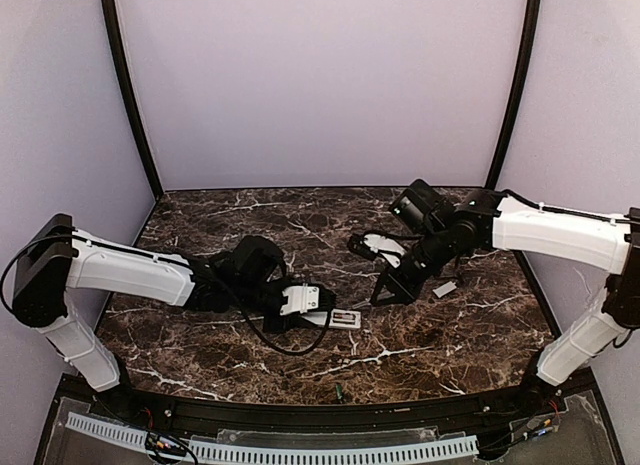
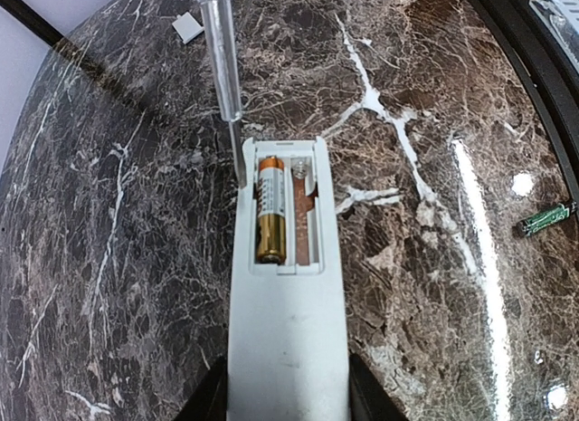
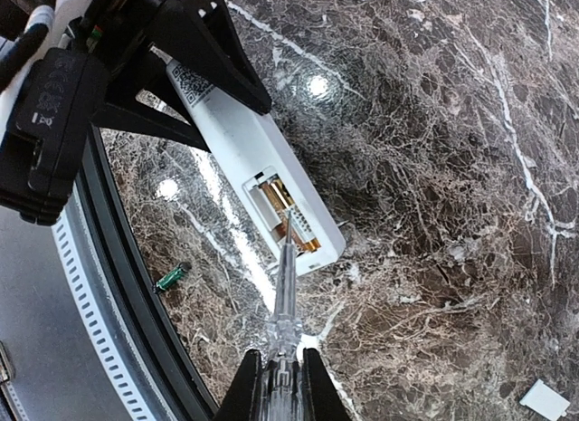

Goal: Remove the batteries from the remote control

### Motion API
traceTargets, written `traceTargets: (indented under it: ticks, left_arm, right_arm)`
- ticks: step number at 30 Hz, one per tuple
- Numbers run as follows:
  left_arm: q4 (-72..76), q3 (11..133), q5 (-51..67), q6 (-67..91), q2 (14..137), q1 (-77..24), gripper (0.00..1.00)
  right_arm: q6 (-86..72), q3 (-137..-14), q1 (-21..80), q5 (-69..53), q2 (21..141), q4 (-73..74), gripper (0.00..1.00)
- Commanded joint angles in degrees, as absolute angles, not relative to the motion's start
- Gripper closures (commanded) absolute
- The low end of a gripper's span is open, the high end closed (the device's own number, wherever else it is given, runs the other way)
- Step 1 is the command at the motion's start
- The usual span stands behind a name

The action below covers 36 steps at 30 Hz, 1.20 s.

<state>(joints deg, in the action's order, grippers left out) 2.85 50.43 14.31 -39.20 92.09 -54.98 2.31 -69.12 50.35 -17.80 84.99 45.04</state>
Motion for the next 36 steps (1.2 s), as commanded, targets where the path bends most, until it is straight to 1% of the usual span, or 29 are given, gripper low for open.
traceTargets:
  ticks: [1,13,36]
  left_arm:
    - [2.1,50.7,13.8,-40.3,93.2,-55.6,1.00]
    - [1.9,50.5,10.5,-41.9,95.3,-56.9,1.00]
    - [1.0,51.2,10.0,-41.5,96.7,-57.3,1.00]
  right_arm:
    - [3.0,-70.0,51.1,-18.3,86.1,44.2,1.00]
    - [2.7,-69.4,51.4,-17.7,88.9,43.8,1.00]
    - [2.8,-69.3,51.8,-15.5,92.5,42.2,1.00]
